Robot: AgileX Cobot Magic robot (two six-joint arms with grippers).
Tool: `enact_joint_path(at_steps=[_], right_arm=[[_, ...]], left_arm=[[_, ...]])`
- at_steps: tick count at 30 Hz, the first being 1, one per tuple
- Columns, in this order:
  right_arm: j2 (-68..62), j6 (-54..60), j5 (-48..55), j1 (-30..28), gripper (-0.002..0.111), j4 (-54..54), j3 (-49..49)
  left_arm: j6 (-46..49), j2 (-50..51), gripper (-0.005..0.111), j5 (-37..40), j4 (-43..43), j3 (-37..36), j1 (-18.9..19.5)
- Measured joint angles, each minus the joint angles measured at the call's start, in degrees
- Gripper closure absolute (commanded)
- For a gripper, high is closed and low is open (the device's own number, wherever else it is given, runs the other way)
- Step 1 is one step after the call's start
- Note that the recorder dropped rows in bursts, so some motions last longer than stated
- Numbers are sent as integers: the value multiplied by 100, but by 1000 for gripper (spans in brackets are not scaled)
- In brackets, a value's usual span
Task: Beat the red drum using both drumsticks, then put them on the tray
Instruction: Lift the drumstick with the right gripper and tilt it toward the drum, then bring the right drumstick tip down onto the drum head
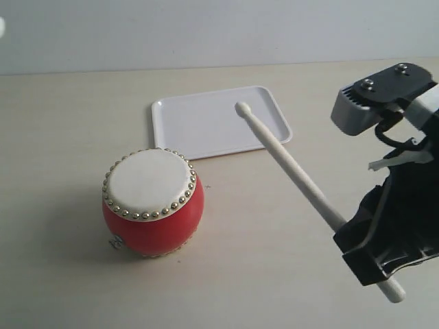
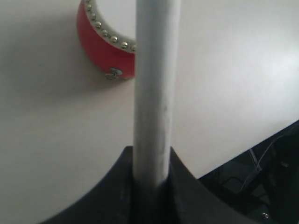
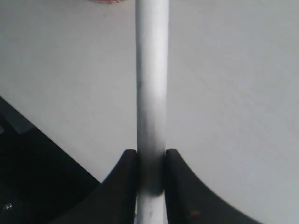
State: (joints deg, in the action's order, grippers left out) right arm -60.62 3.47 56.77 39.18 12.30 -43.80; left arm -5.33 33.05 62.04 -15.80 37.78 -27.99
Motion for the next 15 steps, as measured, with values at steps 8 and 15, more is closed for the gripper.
enact_joint_path(at_steps=[8,15], right_arm=[[-547,490,-133,0,108,422,0],[-939,425,103,267,108,459,-445]], left_arm=[[-530,-659,107,510,524,-169,0],[-181,-718,107,793,1156,-203,0]])
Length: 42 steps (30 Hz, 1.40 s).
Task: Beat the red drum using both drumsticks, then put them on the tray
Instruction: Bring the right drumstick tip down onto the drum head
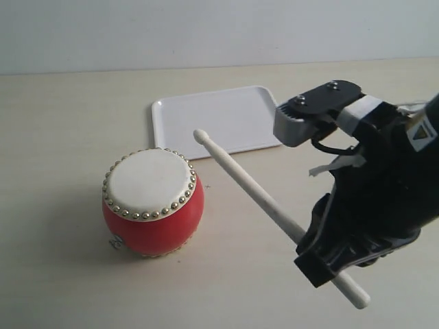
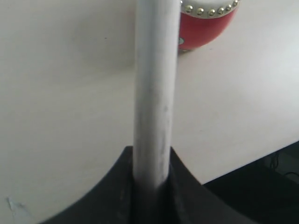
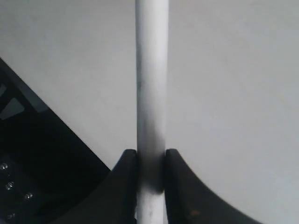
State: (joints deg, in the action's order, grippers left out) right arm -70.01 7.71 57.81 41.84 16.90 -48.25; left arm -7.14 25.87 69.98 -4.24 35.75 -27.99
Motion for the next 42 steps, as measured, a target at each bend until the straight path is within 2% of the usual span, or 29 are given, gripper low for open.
enact_joint_path(at_steps=[8,15,22,31,36,42], right_arm=[[-622,-600,302,541,108,-419,-894],[-1117,-918,694,797,108,-740,-1315],[-1518,-985,765,797,108,-816,-1410],[-1599,-985,737,805,108,-804,-1465],[-1664,-932,836,805,108,-815,-1566],[-1665,-889,1133,805,108,-905,-2288]], left_arm=[[191,-467,107,23,13,-152,0],[334,-768,107,46,-438,-372,0],[714,-51,107,-8,-645,-452,0],[1261,1297,107,-688,-722,-510,0],[1376,1574,107,-919,-732,-508,0],[1399,1633,107,-1037,-756,-508,0]])
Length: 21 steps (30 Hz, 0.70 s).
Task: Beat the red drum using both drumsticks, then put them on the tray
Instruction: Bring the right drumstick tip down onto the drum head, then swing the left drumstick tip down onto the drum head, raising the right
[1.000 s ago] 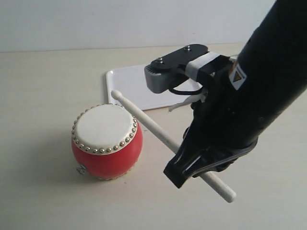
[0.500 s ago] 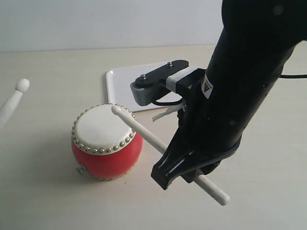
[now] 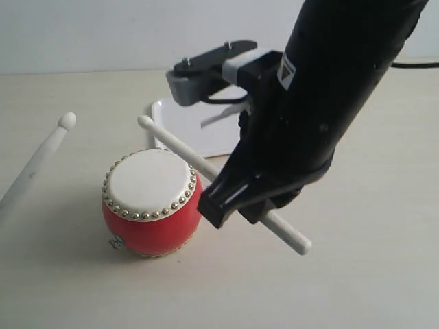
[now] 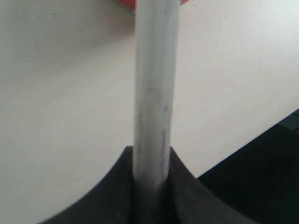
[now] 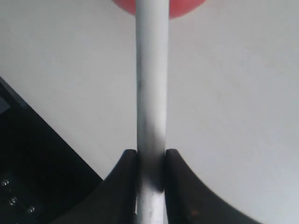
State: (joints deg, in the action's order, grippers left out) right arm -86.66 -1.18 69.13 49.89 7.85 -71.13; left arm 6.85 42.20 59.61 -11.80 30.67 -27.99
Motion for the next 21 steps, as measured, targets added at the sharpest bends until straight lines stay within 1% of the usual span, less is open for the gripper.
enact_joint_path(at_steps=[4,8,11,15,18,21], right_arm=[[-192,0,58,0,108,-25,-114],[-984,45,96,0,108,-76,69],[-1234,54,96,0,108,-76,20],[-996,54,83,0,108,-76,-374],[-582,9,60,0,108,-76,-684],[-103,-100,50,0,108,-193,-689]], left_arm=[[16,0,107,-20,0,0,0],[16,0,107,-71,0,0,0],[16,0,107,-96,0,0,0],[16,0,107,-96,0,0,0],[103,56,107,-72,11,0,0],[186,405,107,72,21,0,0]])
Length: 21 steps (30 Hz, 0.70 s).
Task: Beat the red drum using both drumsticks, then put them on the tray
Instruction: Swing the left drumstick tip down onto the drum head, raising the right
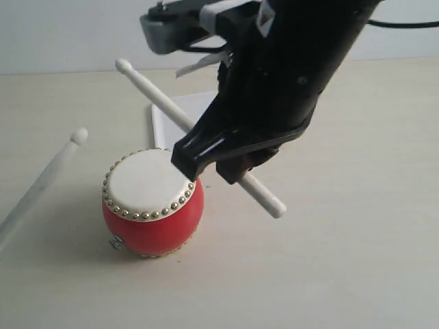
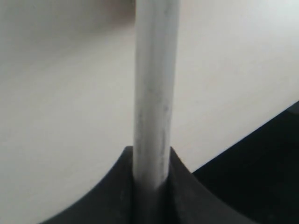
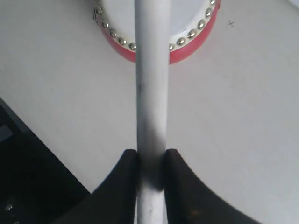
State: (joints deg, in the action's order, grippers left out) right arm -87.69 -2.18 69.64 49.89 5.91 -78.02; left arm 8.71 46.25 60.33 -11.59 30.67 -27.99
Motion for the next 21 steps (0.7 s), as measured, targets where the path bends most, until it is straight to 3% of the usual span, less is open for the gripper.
enact_joint_path(at_steps=[8,15,21], right_arm=[[867,-66,50,0,108,-250,650],[1220,-87,62,0,108,-263,1157],[1220,-101,62,0,108,-266,1465]], left_arm=[[184,1348,107,363,-26,567,0],[225,1528,107,515,-26,1463,0],[375,2132,107,421,-271,1114,0]])
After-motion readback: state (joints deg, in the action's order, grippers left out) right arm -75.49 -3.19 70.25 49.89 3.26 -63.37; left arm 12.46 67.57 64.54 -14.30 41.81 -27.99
